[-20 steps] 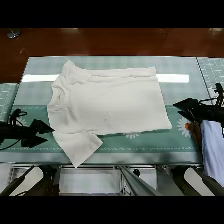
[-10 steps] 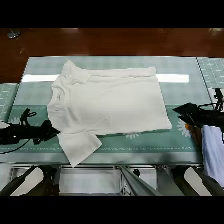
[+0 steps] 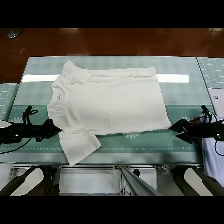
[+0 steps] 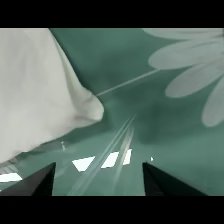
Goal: Fold the shirts.
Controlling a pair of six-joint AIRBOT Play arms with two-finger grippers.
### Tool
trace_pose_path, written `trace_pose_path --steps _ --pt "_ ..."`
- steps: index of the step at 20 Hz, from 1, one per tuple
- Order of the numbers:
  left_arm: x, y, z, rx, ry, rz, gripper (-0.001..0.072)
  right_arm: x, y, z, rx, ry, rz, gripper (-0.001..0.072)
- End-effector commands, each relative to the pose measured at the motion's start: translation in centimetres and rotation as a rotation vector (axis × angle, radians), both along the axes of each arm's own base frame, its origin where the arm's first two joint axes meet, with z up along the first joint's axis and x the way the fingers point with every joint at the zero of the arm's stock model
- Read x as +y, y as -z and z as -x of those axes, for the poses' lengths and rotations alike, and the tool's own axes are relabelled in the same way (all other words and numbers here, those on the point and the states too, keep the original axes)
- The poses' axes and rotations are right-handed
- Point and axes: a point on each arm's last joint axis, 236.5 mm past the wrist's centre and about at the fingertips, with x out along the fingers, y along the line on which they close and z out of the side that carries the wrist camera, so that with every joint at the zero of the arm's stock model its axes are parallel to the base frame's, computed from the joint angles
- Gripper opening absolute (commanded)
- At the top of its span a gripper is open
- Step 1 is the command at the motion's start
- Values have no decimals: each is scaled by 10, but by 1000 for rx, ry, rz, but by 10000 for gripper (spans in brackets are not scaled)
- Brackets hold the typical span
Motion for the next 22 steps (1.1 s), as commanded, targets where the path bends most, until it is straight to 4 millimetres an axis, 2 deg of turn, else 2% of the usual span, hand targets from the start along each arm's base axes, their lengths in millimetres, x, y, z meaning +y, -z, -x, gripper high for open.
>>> trace_pose_path --steps 1,4,6,7,9,10,11,12,13,15,16,17,18,20,22 --pt "0 0 -2 -9 -2 1 26 16 9 -24 -30 18 -27 618" --pt "-2 -2 -5 -15 -12 12 26 25 7 -65 -66 28 -61 618" --pt "-2 -3 -5 -18 -16 15 26 42 10 -82 -55 -2 -98 617" --pt "-2 -3 -7 -21 -21 18 26 54 13 -83 -35 -38 -117 560" --pt "-5 -13 -18 -65 -33 42 26 73 12 -89 -45 -151 -115 30" --pt "-5 -26 -31 -106 -50 63 26 75 1 -103 -89 -181 -103 26" --pt "-4 -45 -50 -169 -65 82 26 75 -19 -119 -136 -203 -104 25" --pt "-2 -75 -73 -261 -75 103 26 73 -48 -140 -200 -245 -93 25" --pt "2 -117 -102 -384 -96 121 25 69 -82 -161 -280 -285 -63 25" --pt "13 -226 -150 -688 -110 118 25 58 -184 -208 -516 -327 36 25" --pt "19 -286 -164 -836 -107 85 26 51 -238 -222 -632 -324 102 25" --pt "24 -339 -169 -963 -93 27 25 45 -292 -229 -746 -323 169 25" --pt "27 -394 -169 -1091 -77 -45 25 39 -348 -226 -857 -319 243 25" --pt "30 -478 -154 -1265 -52 -180 25 31 -437 -199 -1034 -312 375 25" --pt "36 -541 -127 -1377 -59 -354 25 30 -500 -153 -1166 -304 477 25"
